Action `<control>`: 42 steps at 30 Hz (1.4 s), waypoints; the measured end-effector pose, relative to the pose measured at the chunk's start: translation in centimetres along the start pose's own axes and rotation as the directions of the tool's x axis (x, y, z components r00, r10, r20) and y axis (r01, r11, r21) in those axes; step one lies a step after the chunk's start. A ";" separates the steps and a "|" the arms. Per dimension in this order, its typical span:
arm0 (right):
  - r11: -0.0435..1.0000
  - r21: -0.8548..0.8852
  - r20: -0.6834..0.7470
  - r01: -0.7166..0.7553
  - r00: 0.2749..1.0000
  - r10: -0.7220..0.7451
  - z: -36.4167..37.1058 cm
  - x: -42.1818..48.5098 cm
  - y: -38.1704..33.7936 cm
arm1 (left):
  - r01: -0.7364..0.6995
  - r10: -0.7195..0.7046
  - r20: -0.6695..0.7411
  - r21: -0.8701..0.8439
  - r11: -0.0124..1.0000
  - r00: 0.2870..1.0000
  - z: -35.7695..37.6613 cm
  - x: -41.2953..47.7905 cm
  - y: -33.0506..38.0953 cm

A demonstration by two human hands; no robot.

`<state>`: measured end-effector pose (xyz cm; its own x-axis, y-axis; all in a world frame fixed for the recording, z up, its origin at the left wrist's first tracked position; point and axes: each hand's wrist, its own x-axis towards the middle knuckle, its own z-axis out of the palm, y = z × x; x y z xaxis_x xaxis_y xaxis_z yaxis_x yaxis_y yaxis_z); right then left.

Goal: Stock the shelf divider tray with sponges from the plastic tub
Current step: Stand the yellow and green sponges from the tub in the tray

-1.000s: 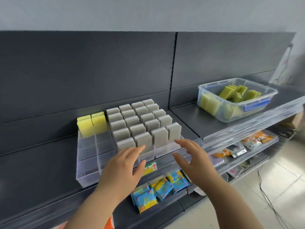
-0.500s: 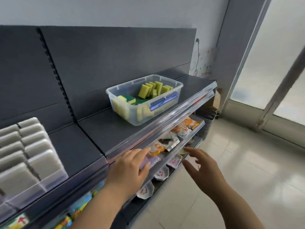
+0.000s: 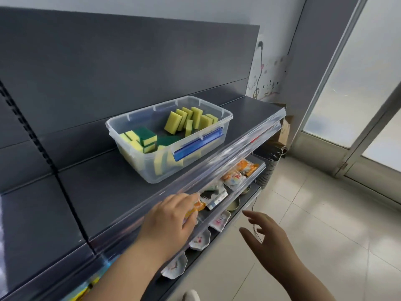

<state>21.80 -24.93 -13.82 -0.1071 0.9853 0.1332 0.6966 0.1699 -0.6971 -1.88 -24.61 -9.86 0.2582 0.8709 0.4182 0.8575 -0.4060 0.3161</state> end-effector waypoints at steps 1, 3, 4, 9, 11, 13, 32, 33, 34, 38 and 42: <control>1.000 -0.003 0.005 0.007 1.000 -0.007 -0.1 1.6 0.2 | -0.004 0.004 -0.033 -0.004 1.000 0.999 0.2 1.3 -0.6; 0.999 -0.020 0.025 0.032 0.999 -0.032 -0.5 5.4 0.2 | -0.018 0.017 -0.098 0.000 1.000 0.995 0.4 4.1 -1.8; 0.998 -0.030 0.032 0.051 0.998 -0.050 -0.8 7.5 0.0 | -0.024 0.024 -0.122 0.002 1.000 0.992 0.5 5.6 -2.5; 0.990 -0.049 -0.011 0.136 0.991 -0.136 -3.6 17.8 -2.0 | -0.022 0.022 -0.212 0.003 1.000 0.977 -0.2 14.0 -6.1; 0.985 -0.042 -0.036 0.169 0.985 -0.170 -4.3 21.1 -2.5 | -0.010 0.013 -0.243 0.011 1.000 0.970 -0.2 16.9 -7.4; 0.980 -0.029 -0.044 0.196 0.979 -0.197 -4.4 23.5 -2.6 | -0.002 0.011 -0.249 0.035 0.999 0.968 0.0 19.0 -8.5; 0.635 -0.276 0.650 0.722 0.627 -0.430 1.9 51.9 -3.5 | 0.616 -0.549 -0.287 0.274 0.738 0.785 2.8 23.4 -12.4; 0.510 -0.341 0.713 0.789 0.571 -0.406 2.6 52.8 -3.5 | 0.655 -0.587 -0.295 0.268 0.707 0.754 3.0 23.5 -12.2; 0.368 -0.386 0.761 0.846 0.517 -0.392 3.2 53.4 -3.4 | 0.683 -0.613 -0.306 0.267 0.679 0.729 3.1 23.6 -11.8; 0.043 -0.403 0.866 0.914 0.396 -0.305 4.9 54.3 -3.2 | 0.772 -0.689 -0.357 0.199 0.604 0.631 4.3 24.0 -10.5; 0.045 -0.337 0.860 0.940 0.327 -0.391 4.0 54.6 -3.6 | 0.757 -0.693 -0.315 0.176 0.629 0.649 4.4 25.9 -9.4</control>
<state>10.61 28.32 -6.83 -0.9177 0.2714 -0.2900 0.1696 0.9280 0.3316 -1.33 2.94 -5.73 -0.5667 0.7590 0.3206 0.8132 0.4528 0.3656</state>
